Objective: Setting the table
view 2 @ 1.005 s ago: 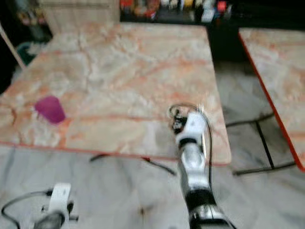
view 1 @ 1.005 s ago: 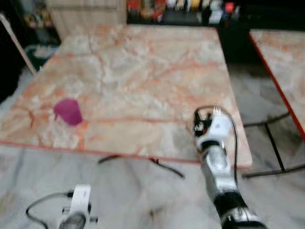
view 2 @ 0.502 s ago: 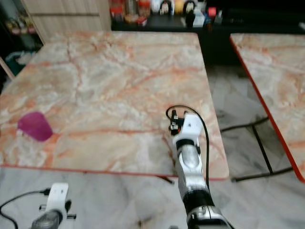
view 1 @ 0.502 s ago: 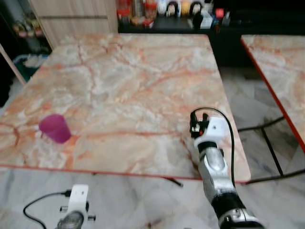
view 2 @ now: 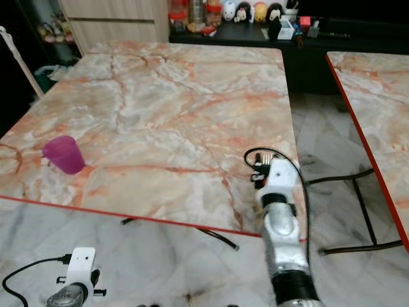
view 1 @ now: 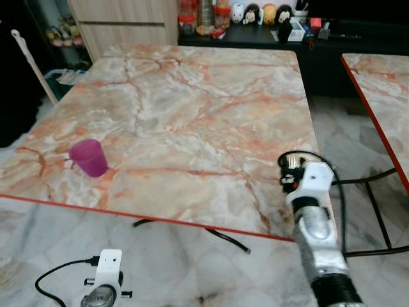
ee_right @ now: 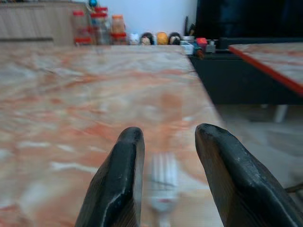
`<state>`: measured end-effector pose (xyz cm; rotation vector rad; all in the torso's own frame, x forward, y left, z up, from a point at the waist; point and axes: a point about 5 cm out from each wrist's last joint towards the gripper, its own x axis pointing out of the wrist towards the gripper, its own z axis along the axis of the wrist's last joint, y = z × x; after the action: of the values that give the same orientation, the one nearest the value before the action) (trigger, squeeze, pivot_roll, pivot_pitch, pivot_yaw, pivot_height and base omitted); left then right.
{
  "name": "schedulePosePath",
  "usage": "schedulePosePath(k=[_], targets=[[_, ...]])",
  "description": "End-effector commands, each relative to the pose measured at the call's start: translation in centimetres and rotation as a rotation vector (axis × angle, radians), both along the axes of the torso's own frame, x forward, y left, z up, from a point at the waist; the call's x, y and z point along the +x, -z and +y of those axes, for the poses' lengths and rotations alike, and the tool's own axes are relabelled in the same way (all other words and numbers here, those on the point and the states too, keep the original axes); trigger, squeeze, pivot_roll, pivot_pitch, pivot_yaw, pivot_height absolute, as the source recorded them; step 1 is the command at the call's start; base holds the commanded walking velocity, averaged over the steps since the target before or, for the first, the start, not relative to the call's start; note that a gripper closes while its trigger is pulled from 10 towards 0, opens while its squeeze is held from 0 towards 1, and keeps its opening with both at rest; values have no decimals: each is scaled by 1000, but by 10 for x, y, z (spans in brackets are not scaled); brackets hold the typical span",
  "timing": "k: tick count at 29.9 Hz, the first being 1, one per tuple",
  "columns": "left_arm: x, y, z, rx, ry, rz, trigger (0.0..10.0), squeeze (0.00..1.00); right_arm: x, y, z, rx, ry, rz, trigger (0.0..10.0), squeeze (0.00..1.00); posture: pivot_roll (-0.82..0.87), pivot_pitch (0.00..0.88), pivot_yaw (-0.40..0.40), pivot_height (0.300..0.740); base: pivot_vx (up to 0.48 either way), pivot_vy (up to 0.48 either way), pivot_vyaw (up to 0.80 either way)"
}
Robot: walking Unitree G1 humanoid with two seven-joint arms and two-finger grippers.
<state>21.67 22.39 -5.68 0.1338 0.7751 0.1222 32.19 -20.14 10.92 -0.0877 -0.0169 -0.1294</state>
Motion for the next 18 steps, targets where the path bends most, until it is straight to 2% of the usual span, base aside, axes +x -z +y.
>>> schedulePosePath(k=[1,5,7,8,9,10,11,12,13,14,15,18], targets=[[-7,4,2,3,0,30,10000,0,-1,-3,-5,-9,21,20,10000,0,-6,151,19,740,0,0,0],[-8,5,1,2,3,32,10000,0,1,-13,-9,5,21,28,10000,0,-11,153,21,740,0,0,0],[-8,5,1,2,5,34,10000,0,3,-16,-6,17,3,21,10000,0,-7,152,21,740,0,0,0],[-8,5,1,2,6,36,10000,0,5,-19,-2,33,-13,14,10000,216,-4,152,20,740,0,0,0],[-8,5,1,2,7,37,10000,0,6,-21,1,44,-24,8,10000,216,-4,152,20,740,0,0,0],[-8,5,1,1,6,36,10000,0,7,-20,4,59,-33,12,10000,875,4,151,17,740,0,0,0],[-9,5,1,1,2,35,10000,0,7,-17,12,78,-46,31,10000,1000,7,151,17,740,0,0,0],[-9,5,1,2,1,35,10000,0,6,-17,15,81,-49,40,10000,1000,7,151,17,740,0,0,0],[-9,5,1,2,-1,34,10000,0,5,-14,19,84,-58,49,10000,533,9,150,16,740,0,0,0],[-9,5,2,2,-2,34,10000,0,5,-13,22,85,-64,55,10000,533,9,150,16,740,0,0,0],[-9,5,2,2,-3,34,10000,0,4,-11,25,88,-69,65,10000,0,10,152,16,740,0,0,0],[-9,5,2,1,-4,35,10000,0,-2,-3,34,107,-73,114,10000,0,10,153,15,740,0,0,0]])
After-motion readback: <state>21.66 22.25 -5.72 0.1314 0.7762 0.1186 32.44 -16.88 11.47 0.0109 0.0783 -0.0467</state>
